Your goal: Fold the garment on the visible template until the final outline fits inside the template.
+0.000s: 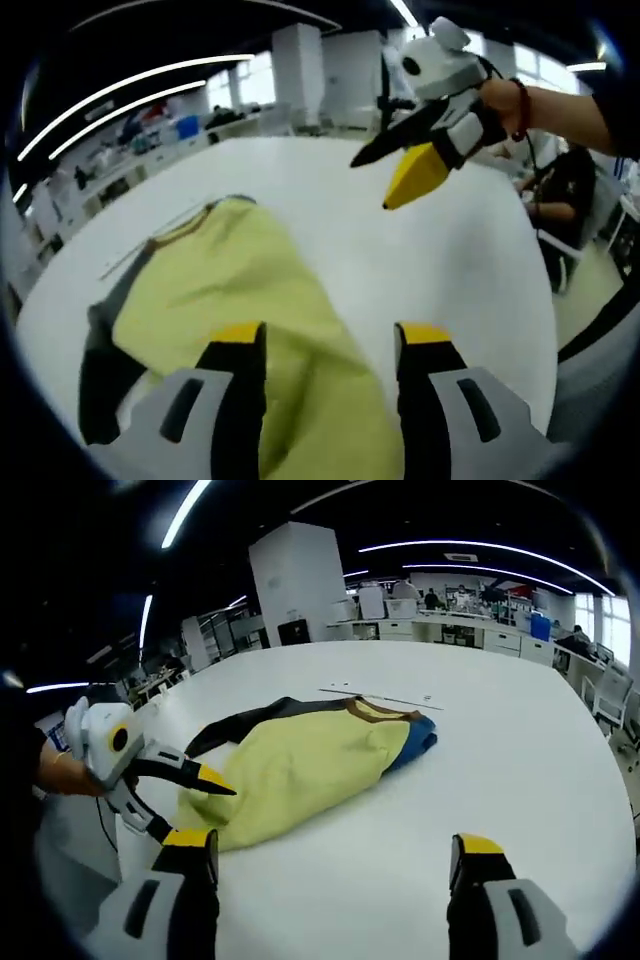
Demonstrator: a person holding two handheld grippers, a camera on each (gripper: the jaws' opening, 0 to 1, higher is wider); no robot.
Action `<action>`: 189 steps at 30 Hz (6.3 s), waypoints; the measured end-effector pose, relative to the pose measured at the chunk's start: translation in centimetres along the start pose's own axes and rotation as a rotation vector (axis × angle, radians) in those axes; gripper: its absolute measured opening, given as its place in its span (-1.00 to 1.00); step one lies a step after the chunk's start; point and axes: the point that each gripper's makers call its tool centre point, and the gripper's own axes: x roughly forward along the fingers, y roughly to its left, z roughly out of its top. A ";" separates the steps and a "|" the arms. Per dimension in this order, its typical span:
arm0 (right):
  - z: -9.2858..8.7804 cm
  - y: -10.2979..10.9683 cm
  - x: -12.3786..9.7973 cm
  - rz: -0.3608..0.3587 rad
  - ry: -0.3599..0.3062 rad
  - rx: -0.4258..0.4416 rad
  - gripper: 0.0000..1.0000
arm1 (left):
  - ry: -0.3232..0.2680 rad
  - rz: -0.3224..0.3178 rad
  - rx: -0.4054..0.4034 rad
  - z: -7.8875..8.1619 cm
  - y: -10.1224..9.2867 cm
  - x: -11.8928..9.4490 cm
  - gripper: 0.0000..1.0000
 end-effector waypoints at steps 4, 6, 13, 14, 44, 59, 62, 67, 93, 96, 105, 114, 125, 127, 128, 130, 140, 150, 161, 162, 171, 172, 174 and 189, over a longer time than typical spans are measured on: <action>-0.7 -0.2 -0.2 -0.021 0.007 0.011 0.91 | 0.012 0.013 -0.016 -0.6 0.1 0.6 -0.22; -1.1 -0.1 -0.2 -0.035 0.013 0.004 0.90 | 0.015 0.023 0.013 -0.9 0.2 0.8 -0.27; -1.8 0.4 -0.1 -0.039 0.008 0.031 0.87 | 0.040 0.035 0.010 -1.5 0.3 1.3 -0.39; -1.9 0.6 -0.1 -0.036 0.008 0.035 0.86 | 0.041 0.041 -0.014 -1.5 0.5 1.2 -0.43; -0.2 2.3 4.6 -0.055 -0.029 0.063 0.30 | -0.152 0.303 0.002 9.6 18.5 -5.3 -1.00; 1.8 3.9 11.0 -0.029 -0.049 0.115 -0.03 | -0.126 0.387 -0.027 8.5 23.1 -5.1 -1.00; 2.0 4.2 12.7 -0.030 -0.049 0.153 -0.12 | -0.122 0.398 -0.046 7.9 23.7 -5.0 -1.00; 2.5 4.3 14.6 -0.054 -0.058 0.198 -0.29 | -0.120 0.401 -0.064 7.4 24.1 -4.9 -1.00; 4.3 3.5 14.4 -0.113 -0.038 0.093 -1.00 | -0.132 0.415 -0.089 7.2 24.4 -5.8 -1.00; 5.4 3.0 13.2 -0.120 -0.059 0.078 -1.00 | -0.132 0.430 -0.089 7.2 24.6 -6.3 -1.00; 7.0 2.4 11.1 -0.142 -0.076 0.029 -1.00 | -0.148 0.442 -0.081 7.8 24.7 -6.7 -1.00; 7.4 -0.1 8.3 -0.189 -0.067 0.015 -1.00 | -0.155 0.471 -0.069 8.2 25.0 -7.4 -1.00; 6.5 -4.1 3.8 -0.291 -0.011 0.000 -1.00 | -0.145 0.437 -0.085 8.3 23.9 -7.3 -1.00; 6.2 -4.6 2.9 -0.312 -0.004 -0.001 -1.00 | -0.143 0.422 -0.090 8.3 23.6 -7.1 -1.00; 6.1 -4.9 2.5 -0.322 -0.003 -0.004 -1.00 | -0.141 0.417 -0.092 8.3 23.4 -7.1 -1.00; 6.0 -5.2 2.2 -0.331 0.003 -0.005 -1.00 | -0.137 0.401 -0.094 8.4 22.8 -7.1 -1.00; 5.3 -7.5 -0.4 -0.384 0.019 0.023 -1.00 | -0.115 0.314 -0.100 8.4 19.4 -6.6 -1.00; 5.3 -9.4 -1.7 -0.420 0.063 -0.023 -1.00 | -0.063 0.214 -0.216 7.4 16.2 -6.0 -1.00; 3.4 -11.2 0.8 -0.428 0.111 0.006 -1.00 | -0.002 0.260 -0.121 5.3 17.2 -3.8 -1.00; 3.3 -11.3 1.0 -0.428 0.113 0.009 -1.00 | 0.004 0.265 -0.116 5.1 17.4 -3.4 -1.00; 1.9 -12.2 2.6 -0.426 0.136 0.066 -1.00 | 0.093 0.300 -0.069 3.1 19.0 -1.4 -0.99; 1.6 -12.2 2.7 -0.425 0.139 0.076 -1.00 | 0.096 0.301 -0.069 2.9 19.1 -1.3 -0.99; 1.3 -12.4 3.1 -0.421 0.137 0.093 -1.00 | 0.109 0.303 -0.065 2.5 19.3 -0.9 -0.99; 0.7 -11.8 5.0 -0.420 0.089 0.167 -0.91 | 0.100 0.377 -0.009 2.9 20.8 -1.3 -0.62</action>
